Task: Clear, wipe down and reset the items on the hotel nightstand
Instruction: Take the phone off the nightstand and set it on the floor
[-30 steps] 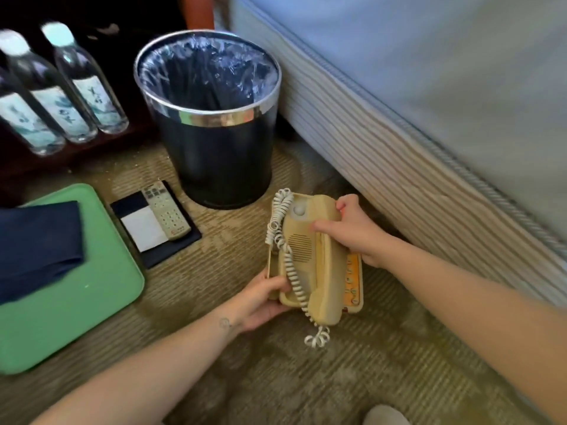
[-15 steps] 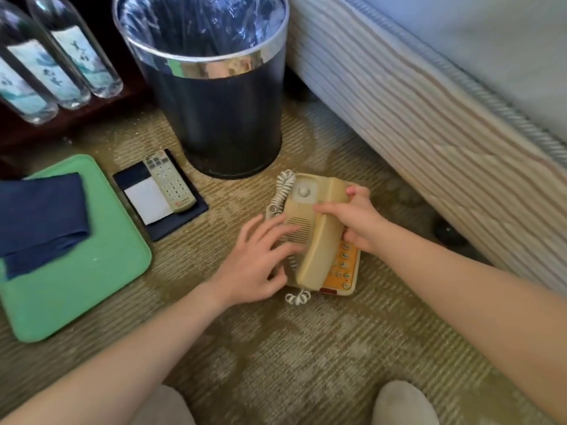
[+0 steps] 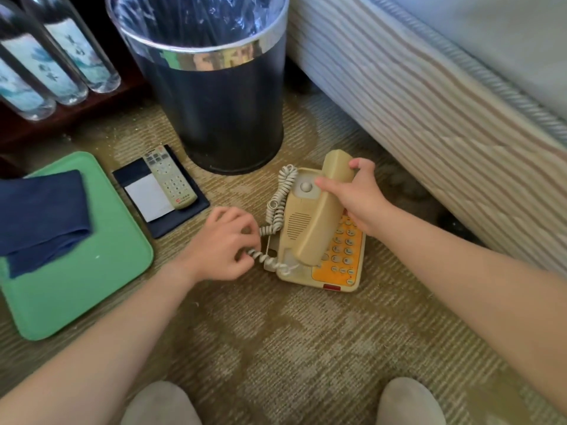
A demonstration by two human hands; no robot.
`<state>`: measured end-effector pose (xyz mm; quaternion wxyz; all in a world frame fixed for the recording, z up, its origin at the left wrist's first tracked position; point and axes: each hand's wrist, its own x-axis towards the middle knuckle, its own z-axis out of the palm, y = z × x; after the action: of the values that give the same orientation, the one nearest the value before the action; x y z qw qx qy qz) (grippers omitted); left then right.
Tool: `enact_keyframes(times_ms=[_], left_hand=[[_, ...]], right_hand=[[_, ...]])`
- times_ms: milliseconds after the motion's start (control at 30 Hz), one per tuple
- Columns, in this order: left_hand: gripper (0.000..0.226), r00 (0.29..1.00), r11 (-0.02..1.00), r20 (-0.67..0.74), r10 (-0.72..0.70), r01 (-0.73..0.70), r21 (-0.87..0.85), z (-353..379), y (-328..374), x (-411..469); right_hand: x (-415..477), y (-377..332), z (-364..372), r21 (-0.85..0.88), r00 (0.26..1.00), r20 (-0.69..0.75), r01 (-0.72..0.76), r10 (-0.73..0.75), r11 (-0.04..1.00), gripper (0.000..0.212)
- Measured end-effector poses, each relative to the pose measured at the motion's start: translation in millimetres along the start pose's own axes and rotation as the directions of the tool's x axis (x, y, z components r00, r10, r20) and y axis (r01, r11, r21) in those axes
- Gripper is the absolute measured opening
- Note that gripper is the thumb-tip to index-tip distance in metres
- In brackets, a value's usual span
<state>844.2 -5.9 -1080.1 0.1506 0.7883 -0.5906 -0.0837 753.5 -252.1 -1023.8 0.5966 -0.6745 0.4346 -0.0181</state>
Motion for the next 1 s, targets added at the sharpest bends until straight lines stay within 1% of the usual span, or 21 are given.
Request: enact_keyframes(times_ms=[100,167,300,367,400,433,467,500,567,600,633,667,700,733,767,800,833,867,900,967,1000], left_hand=[[0.039,0.992,0.999,0.119,-0.038,0.042,-0.031,-1.8,-2.3,-2.2],[0.044,0.989,0.997,0.14,-0.058,0.065,-0.047,-0.1,4.8,3.0],[0.033,0.989,0.976,0.073,-0.131,0.141,-0.168,-0.8,16.5,18.3],[0.036,0.971,0.936,0.018,-0.238,0.234,-0.261,-1.5,19.6,26.8],[0.043,0.951,0.903,0.001,-0.31,0.294,-0.313,-1.8,21.8,31.7],[0.055,0.921,0.851,0.018,-0.389,0.367,-0.375,-2.3,24.7,37.1],[0.069,0.881,0.773,0.079,-0.467,0.449,-0.448,-3.7,28.2,42.5],[0.084,0.834,0.67,0.166,-0.526,0.527,-0.522,-4.5,31.5,47.9],[0.108,0.744,0.467,0.339,-0.576,0.639,-0.611,-6.2,37.2,57.5],[0.114,0.713,0.397,0.393,-0.58,0.669,-0.628,-4.0,37.4,61.4],[0.115,0.7,0.348,0.429,-0.57,0.679,-0.646,-1.0,37.4,64.9],[0.11,0.704,0.315,0.453,-0.547,0.674,-0.668,0.4,38.7,67.0],[0.1,0.719,0.292,0.465,-0.517,0.658,-0.694,4.3,38.3,68.5],[0.087,0.736,0.285,0.461,-0.496,0.64,-0.714,7.6,37.6,69.5],[0.075,0.742,0.276,0.45,-0.496,0.626,-0.729,9.7,37.5,69.9],[0.066,0.738,0.256,0.443,-0.51,0.621,-0.741,10.1,37.7,70.3],[0.061,0.722,0.226,0.441,-0.534,0.624,-0.748,10.6,37.5,70.5],[0.06,0.701,0.198,0.438,-0.563,0.629,-0.752,11.9,37.6,70.4],[0.064,0.677,0.166,0.439,-0.591,0.634,-0.755,13.4,38.6,70.3],[0.086,0.629,0.104,0.421,-0.654,0.626,-0.773,14.0,43.3,70.1],[0.097,0.605,0.082,0.397,-0.691,0.61,-0.788,13.7,45.9,69.7]], right_hand=[[-7.7,9.1,13.1,-0.114,0.996,0.093,0.017,-0.007,0.993,0.068],[-7.4,16.6,24.6,-0.136,0.987,0.163,0.006,0.016,0.991,0.066],[-4.1,19.3,33.9,-0.113,0.98,0.193,-0.017,0.039,0.993,0.062],[-0.7,20.2,30.4,-0.061,0.973,0.224,-0.05,0.062,0.997,0.059],[-1.6,19.4,28.7,-0.065,0.97,0.238,-0.045,0.059,0.997,0.055],[-3.1,18.4,27.5,-0.112,0.969,0.241,-0.027,0.054,0.993,0.051],[-3.5,18.1,26.4,-0.201,0.972,0.232,0.018,0.029,0.979,0.048],[-4.3,17.0,25.2,-0.305,0.978,0.207,0.08,-0.015,0.949,0.047],[-7.4,15.6,17.8,-0.463,0.983,0.076,0.185,-0.169,0.867,0.053],[-9.6,15.4,12.1,-0.503,0.975,-0.037,0.171,-0.219,0.847,0.06],[-10.5,17.1,5.7,-0.531,0.963,-0.168,0.092,-0.211,0.842,0.069],[-11.2,20.1,-0.2,-0.535,0.951,-0.272,-0.02,-0.149,0.845,0.078],[-8.9,26.2,-3.5,-0.504,0.945,-0.324,-0.133,-0.045,0.853,0.086],[-7.7,31.0,-4.7,-0.441,0.943,-0.323,-0.23,0.085,0.868,0.092],[-7.0,35.0,-3.6,-0.362,0.938,-0.281,-0.3,0.203,0.883,0.098],[-6.0,37.2,-2.2,-0.277,0.934,-0.223,-0.336,0.28,0.9,0.102],[-4.5,35.7,-1.6,-0.208,0.931,-0.185,-0.351,0.315,0.913,0.102],[-2.2,32.5,-2.0,-0.151,0.934,-0.163,-0.342,0.318,0.927,0.094],[0.4,26.9,-3.1,-0.107,0.94,-0.153,-0.324,0.306,0.94,0.079],[8.4,14.3,-6.4,-0.077,0.961,-0.119,-0.258,0.248,0.963,0.051],[13.8,8.8,-8.5,-0.095,0.975,-0.097,-0.209,0.2,0.973,0.046]])
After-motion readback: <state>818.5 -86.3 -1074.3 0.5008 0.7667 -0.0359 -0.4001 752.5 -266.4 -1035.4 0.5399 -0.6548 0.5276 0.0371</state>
